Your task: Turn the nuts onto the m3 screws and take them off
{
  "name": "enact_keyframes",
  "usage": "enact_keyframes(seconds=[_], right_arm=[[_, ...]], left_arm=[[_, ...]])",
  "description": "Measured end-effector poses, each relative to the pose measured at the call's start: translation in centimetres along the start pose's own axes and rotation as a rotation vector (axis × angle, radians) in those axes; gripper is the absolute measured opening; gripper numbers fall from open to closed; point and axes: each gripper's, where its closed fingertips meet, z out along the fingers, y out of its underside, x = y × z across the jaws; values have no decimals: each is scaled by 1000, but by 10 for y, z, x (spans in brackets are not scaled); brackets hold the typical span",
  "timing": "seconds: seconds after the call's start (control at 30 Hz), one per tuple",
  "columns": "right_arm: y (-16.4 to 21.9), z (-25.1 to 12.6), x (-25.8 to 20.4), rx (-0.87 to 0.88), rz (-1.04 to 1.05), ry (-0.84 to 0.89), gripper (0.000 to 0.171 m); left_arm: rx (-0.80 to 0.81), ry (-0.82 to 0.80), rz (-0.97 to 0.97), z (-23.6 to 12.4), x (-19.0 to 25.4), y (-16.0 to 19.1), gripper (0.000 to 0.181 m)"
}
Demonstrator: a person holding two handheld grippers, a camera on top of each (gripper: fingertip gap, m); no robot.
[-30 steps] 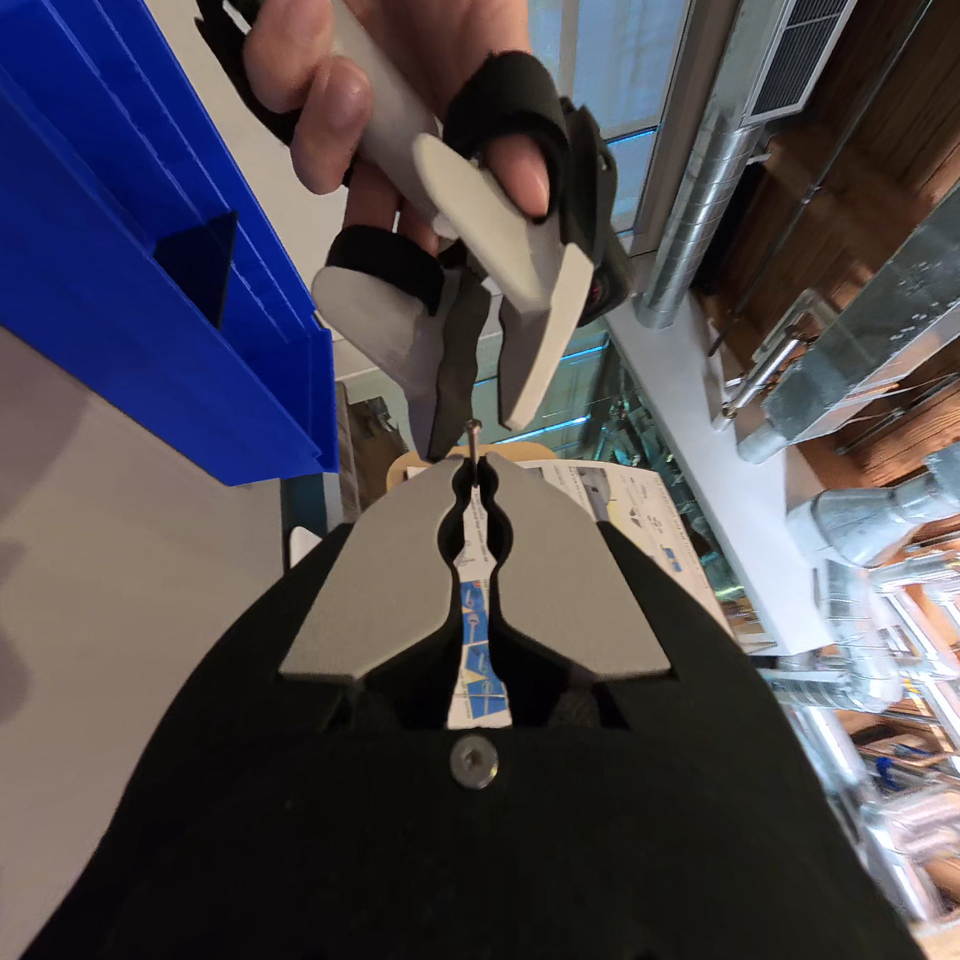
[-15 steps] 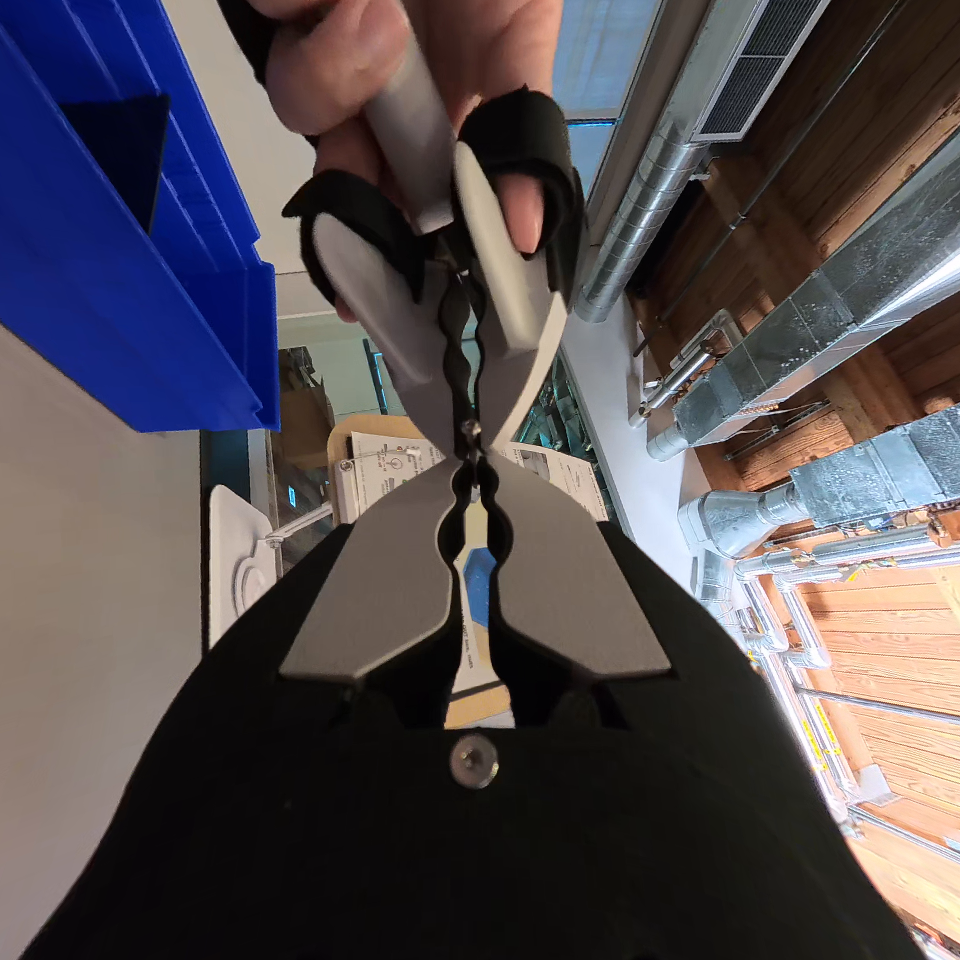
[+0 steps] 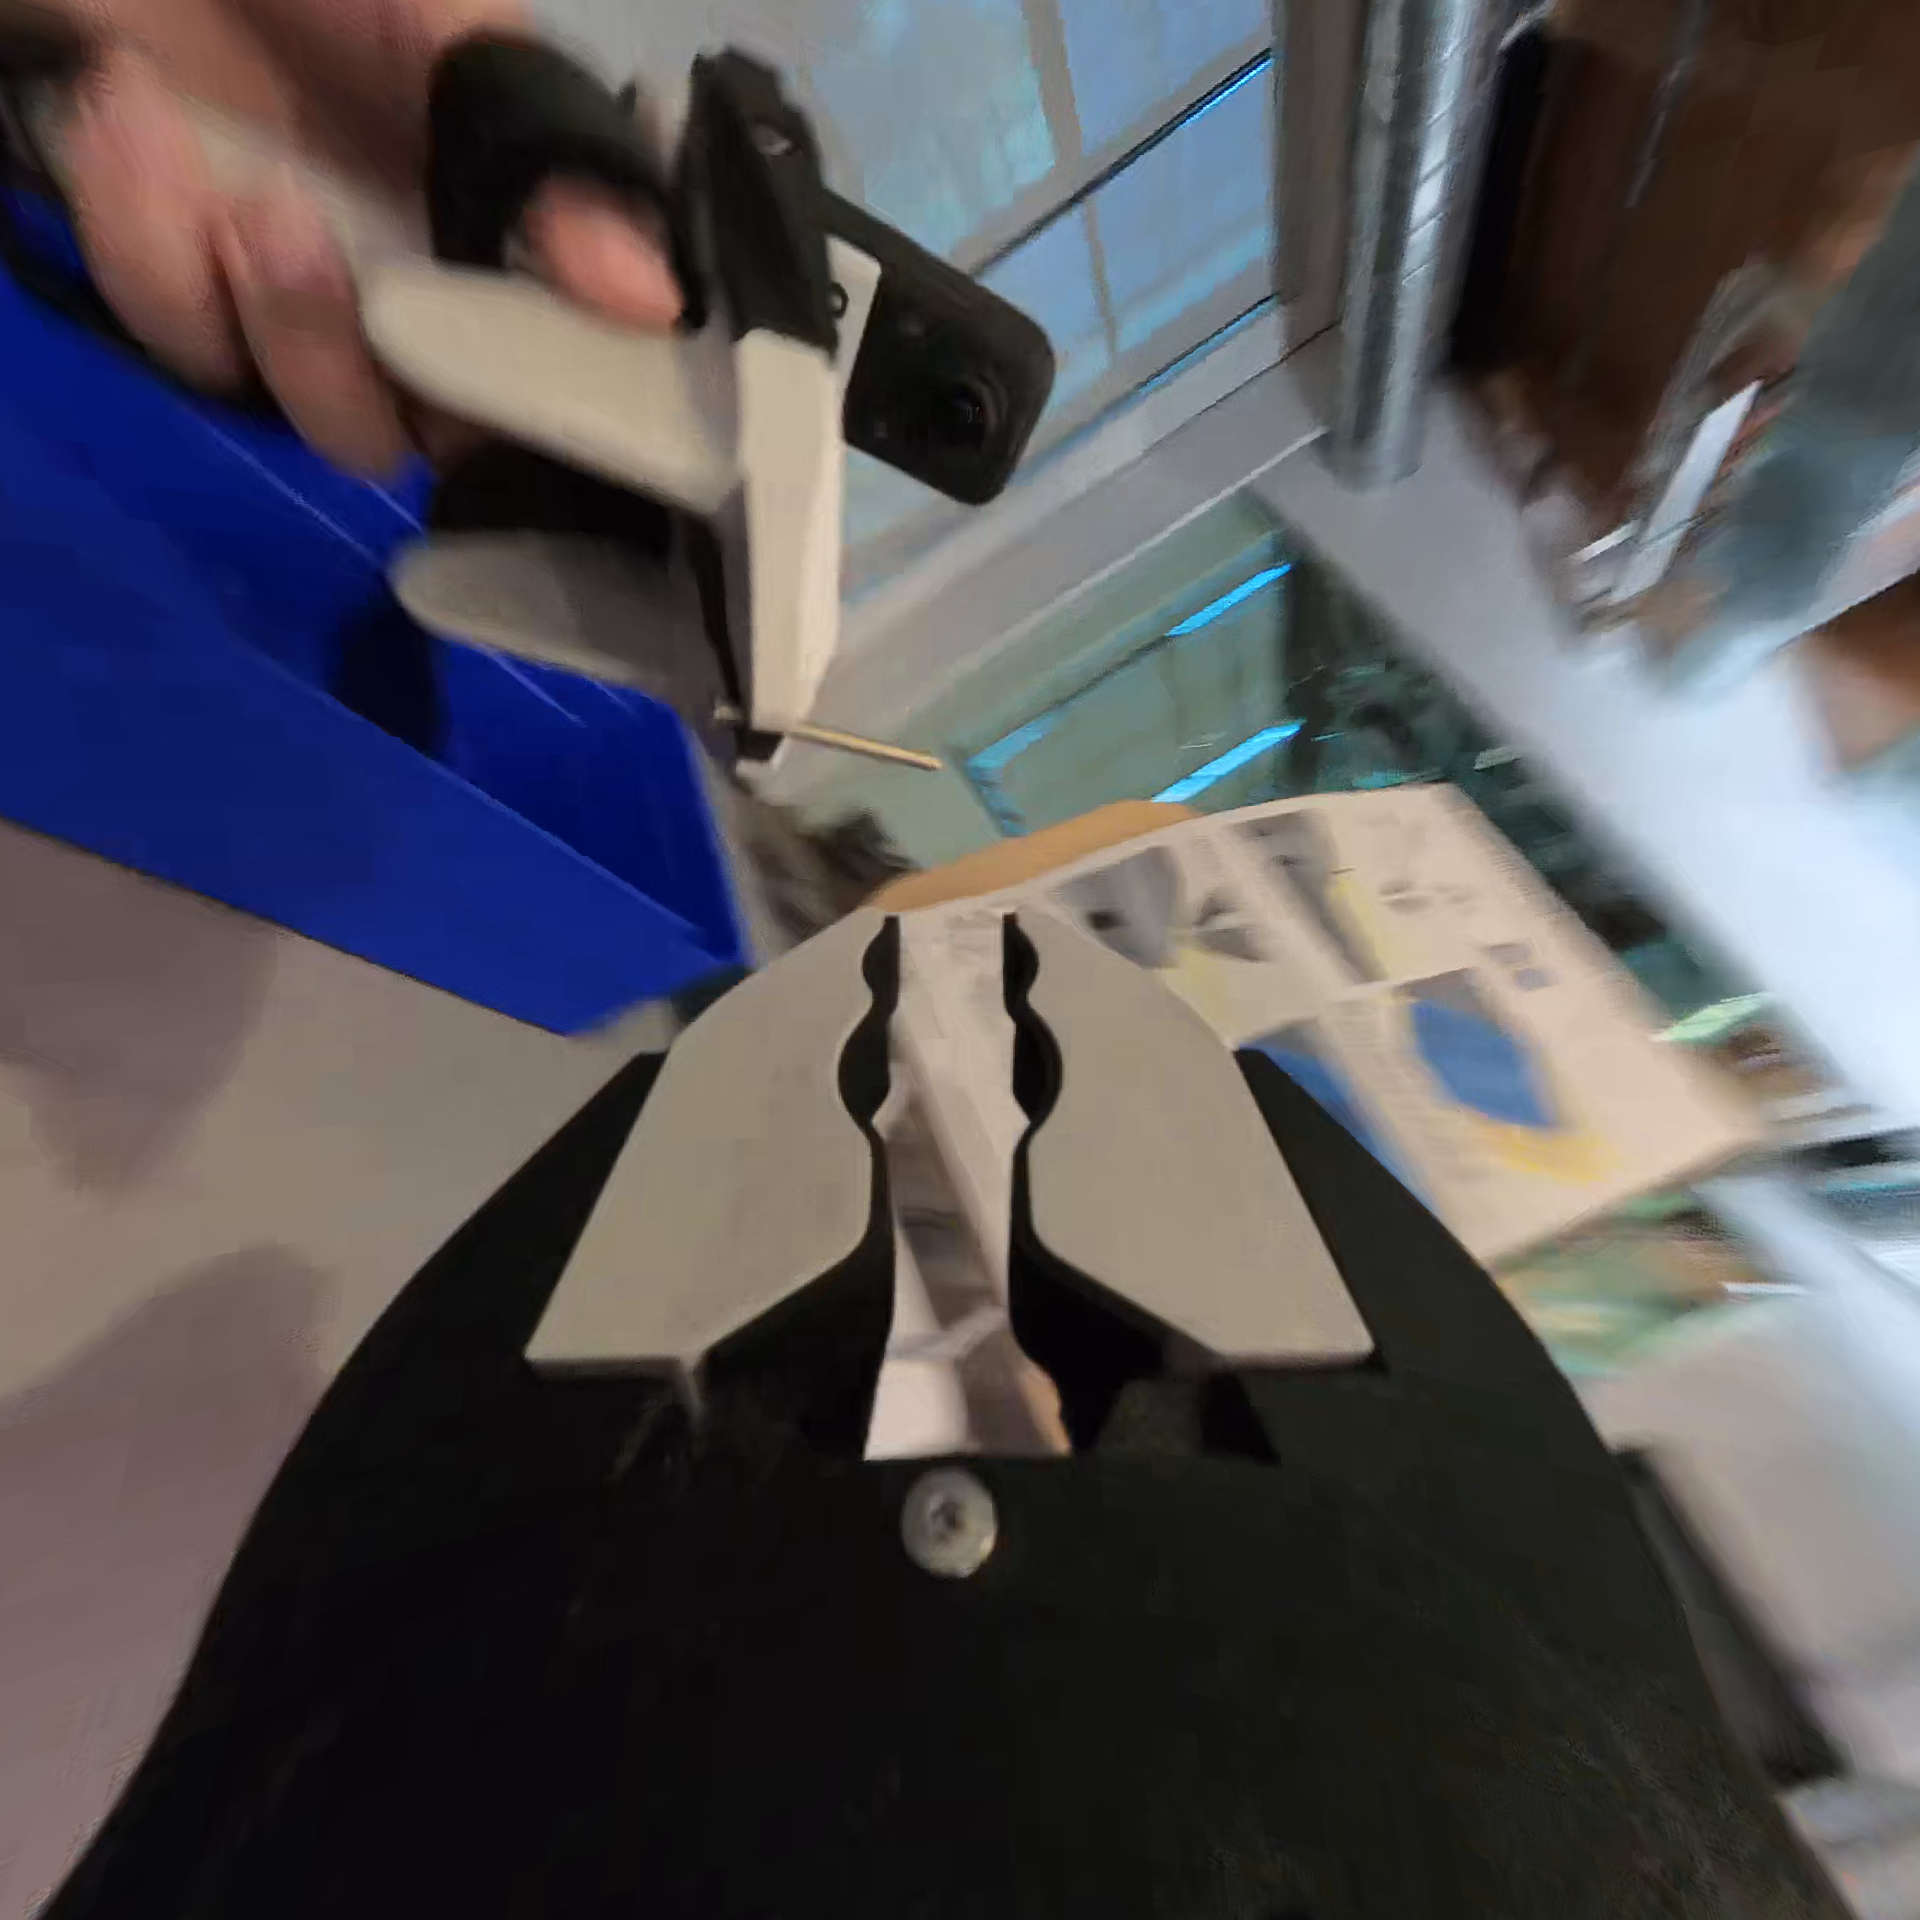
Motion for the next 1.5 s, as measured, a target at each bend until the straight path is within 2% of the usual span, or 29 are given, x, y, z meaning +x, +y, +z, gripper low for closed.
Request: enact_keyframes(seconds=[0.13, 0.2, 0.3, 0.5, 0.57, 0.67, 0.9, 1.07, 1.33, 1.5], right_arm=[[-14, 3, 4, 73, 684, -241, 15], [-21, 1, 19, 135, 984, -265, 16], [-33, -2, 25, 227, 1256, -371, 17], [-31, 2, -1, 132, 1268, -509, 18], [-31, 3, -2, 149, 1260, -503, 3], [-33, 4, -4, 168, 1297, -524, 3], [-27, 4, 4, 223, 1426, -524, 2], [-20, 5, 1, 204, 1431, -531, 3], [-12, 8, -2, 174, 1408, -526, 2], [-11, -1, 17, 184, 1304, -445, 18]], left_arm=[[46, -96, 167, -3, -1, -6, 2], [54, -170, 267, -4, -5, -9, 2], [34, -286, 424, -2, -10, -8, 2], [62, -335, 552, 5, -9, -8, 2], [57, -346, 572, 5, -11, -9, 2], [36, -329, 587, 6, -11, -8, 2], [25, -263, 560, 10, -11, -14, 3], [-38, -262, 532, 16, -20, -12, 3], [-39, -142, 380, 17, -25, -11, 2], [-19, -85, 382, 11, -20, -13, 2]])
